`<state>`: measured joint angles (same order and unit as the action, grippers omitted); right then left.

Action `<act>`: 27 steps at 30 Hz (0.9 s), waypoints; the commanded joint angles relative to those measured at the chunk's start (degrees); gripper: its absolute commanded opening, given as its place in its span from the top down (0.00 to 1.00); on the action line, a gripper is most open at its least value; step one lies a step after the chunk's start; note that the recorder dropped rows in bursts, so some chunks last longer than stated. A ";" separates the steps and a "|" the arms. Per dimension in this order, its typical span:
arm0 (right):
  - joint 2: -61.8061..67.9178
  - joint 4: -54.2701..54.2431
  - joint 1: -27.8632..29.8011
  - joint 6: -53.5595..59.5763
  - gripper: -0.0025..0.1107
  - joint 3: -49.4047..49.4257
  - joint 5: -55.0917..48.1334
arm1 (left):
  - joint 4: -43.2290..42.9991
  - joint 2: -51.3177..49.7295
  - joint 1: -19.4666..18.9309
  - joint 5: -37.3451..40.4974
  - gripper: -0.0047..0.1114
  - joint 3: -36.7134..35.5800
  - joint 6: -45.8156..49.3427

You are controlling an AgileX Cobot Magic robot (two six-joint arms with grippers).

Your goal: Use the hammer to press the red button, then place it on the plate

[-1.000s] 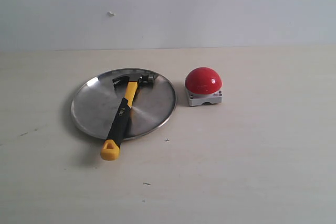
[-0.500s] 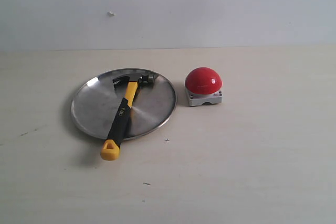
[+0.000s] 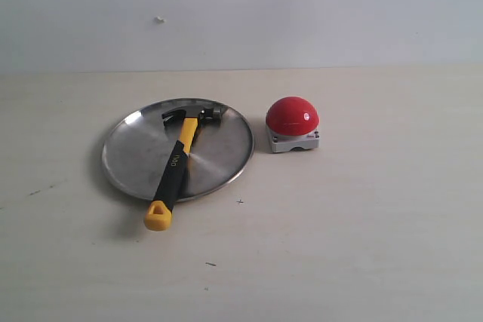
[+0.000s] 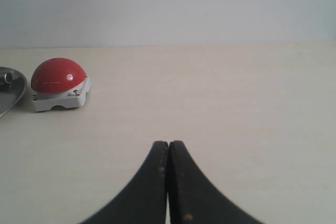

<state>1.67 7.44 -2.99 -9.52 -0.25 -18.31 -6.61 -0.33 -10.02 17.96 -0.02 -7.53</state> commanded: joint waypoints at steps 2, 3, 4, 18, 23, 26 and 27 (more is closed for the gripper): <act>-0.34 0.17 0.30 0.32 0.98 0.25 1.06 | -0.21 0.33 -0.21 -0.12 0.96 0.02 0.08; -0.34 0.17 0.30 0.32 0.98 0.25 1.06 | -0.21 0.33 -0.21 -0.12 0.96 0.02 0.08; -0.34 0.17 0.30 0.32 0.98 0.25 1.06 | -0.21 0.33 -0.21 -0.12 0.96 0.02 0.08; -1.67 0.17 0.32 0.32 0.98 0.25 1.06 | -0.21 0.33 -0.21 -0.12 0.96 0.02 0.08; -1.67 0.17 0.32 0.32 0.98 0.25 1.06 | -0.21 0.33 -0.21 -0.12 0.96 0.02 0.08; -1.67 0.17 0.32 0.20 0.98 0.25 1.06 | -0.21 0.33 -0.21 -0.12 0.96 0.02 0.08; -1.67 0.17 0.32 0.20 0.98 0.25 1.06 | -0.21 0.33 -0.21 -0.12 0.96 0.02 0.08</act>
<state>0.37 7.44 -2.86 -9.52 -0.25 -18.17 -6.61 -0.33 -10.02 17.96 -0.02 -7.53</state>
